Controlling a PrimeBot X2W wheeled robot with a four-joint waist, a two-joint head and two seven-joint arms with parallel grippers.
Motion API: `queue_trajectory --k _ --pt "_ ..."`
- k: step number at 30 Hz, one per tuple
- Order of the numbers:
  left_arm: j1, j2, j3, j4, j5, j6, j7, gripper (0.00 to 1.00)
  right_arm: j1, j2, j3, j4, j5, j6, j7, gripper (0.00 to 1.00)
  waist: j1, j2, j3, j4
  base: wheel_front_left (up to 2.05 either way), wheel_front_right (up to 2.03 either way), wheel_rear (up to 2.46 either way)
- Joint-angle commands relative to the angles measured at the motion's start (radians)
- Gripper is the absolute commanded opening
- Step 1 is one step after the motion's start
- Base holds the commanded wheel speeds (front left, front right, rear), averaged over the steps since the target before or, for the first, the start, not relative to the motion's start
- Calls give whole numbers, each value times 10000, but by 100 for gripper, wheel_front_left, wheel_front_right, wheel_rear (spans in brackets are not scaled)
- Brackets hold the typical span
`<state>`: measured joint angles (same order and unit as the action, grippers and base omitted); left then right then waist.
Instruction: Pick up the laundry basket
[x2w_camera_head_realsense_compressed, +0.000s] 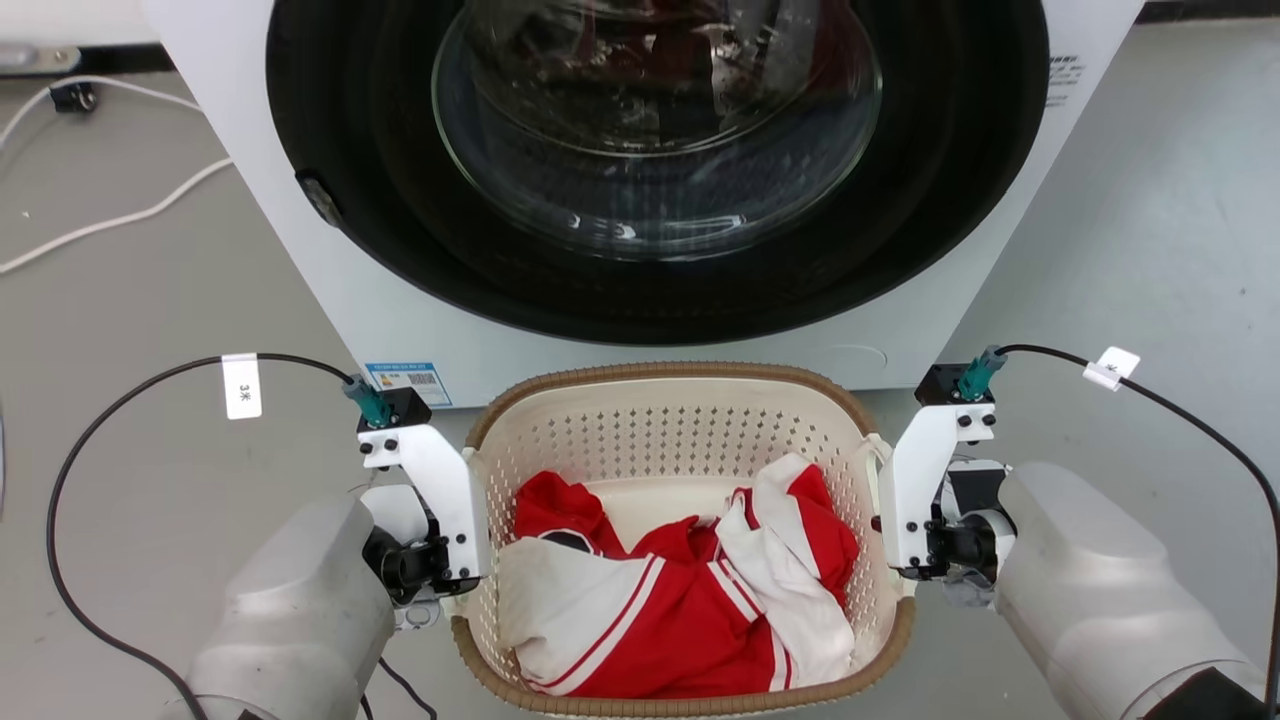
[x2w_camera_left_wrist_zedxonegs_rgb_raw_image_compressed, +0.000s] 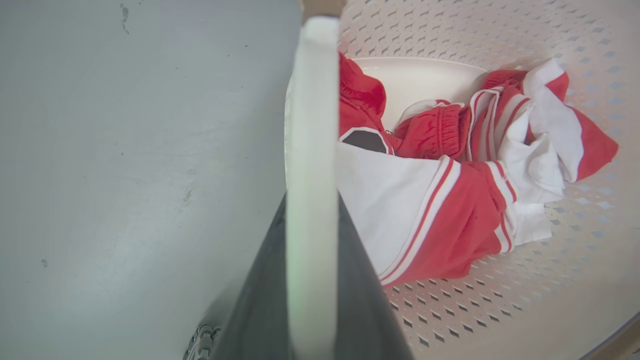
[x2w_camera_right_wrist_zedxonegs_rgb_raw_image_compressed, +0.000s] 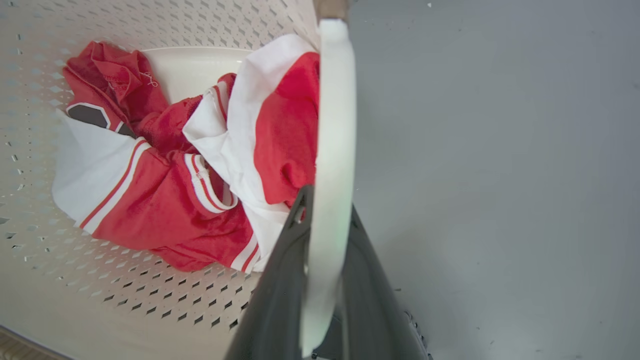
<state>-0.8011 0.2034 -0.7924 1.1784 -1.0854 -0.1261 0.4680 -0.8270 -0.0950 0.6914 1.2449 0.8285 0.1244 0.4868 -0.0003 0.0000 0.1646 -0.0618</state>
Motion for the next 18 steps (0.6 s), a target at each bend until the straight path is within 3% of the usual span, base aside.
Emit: queue_trajectory --k 1,18 --pt "75 -213 -48 -126 -133 -81 62 0 72 183 18 15 149 115 285 0 3 0 -241 2 0 0 0" --pt "757 -288 -336 38 -654 -81 521 0 314 309 -36 329 307 116 1225 0 3 0 -1439 -39 0 0 0"
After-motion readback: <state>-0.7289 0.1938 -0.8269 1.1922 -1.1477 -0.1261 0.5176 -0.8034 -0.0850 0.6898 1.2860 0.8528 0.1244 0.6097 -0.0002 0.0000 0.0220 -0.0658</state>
